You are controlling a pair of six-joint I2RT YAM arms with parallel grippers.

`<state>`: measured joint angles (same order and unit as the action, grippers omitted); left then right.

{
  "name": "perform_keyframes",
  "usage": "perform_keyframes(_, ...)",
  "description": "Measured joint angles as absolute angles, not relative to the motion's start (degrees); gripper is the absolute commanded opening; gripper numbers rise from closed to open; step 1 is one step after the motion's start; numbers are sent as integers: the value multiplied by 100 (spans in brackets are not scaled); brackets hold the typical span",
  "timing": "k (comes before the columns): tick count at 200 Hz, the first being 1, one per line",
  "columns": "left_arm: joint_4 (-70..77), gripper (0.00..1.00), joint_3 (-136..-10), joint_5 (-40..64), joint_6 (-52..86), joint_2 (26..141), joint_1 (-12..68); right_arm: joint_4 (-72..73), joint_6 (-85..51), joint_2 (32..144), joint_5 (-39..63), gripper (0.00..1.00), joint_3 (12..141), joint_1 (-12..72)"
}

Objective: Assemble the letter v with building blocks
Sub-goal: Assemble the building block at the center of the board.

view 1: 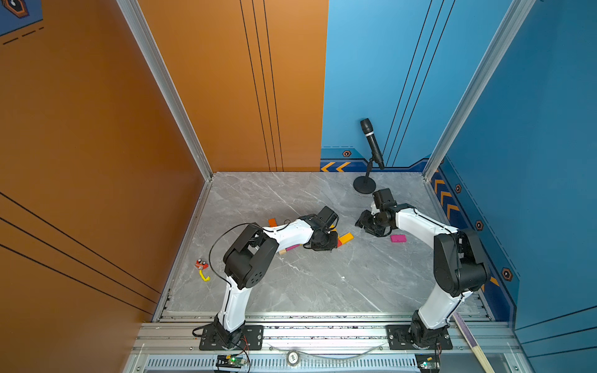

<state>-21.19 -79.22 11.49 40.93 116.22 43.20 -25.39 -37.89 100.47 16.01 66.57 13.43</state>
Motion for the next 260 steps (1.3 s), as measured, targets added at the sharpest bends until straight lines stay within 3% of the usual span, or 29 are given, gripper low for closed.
perform_keyframes(260, -2073, 0, -8114, 1131, 4171, 11813, 4305, -2486, -3795, 9795, 1511, 54, 6355, 1278)
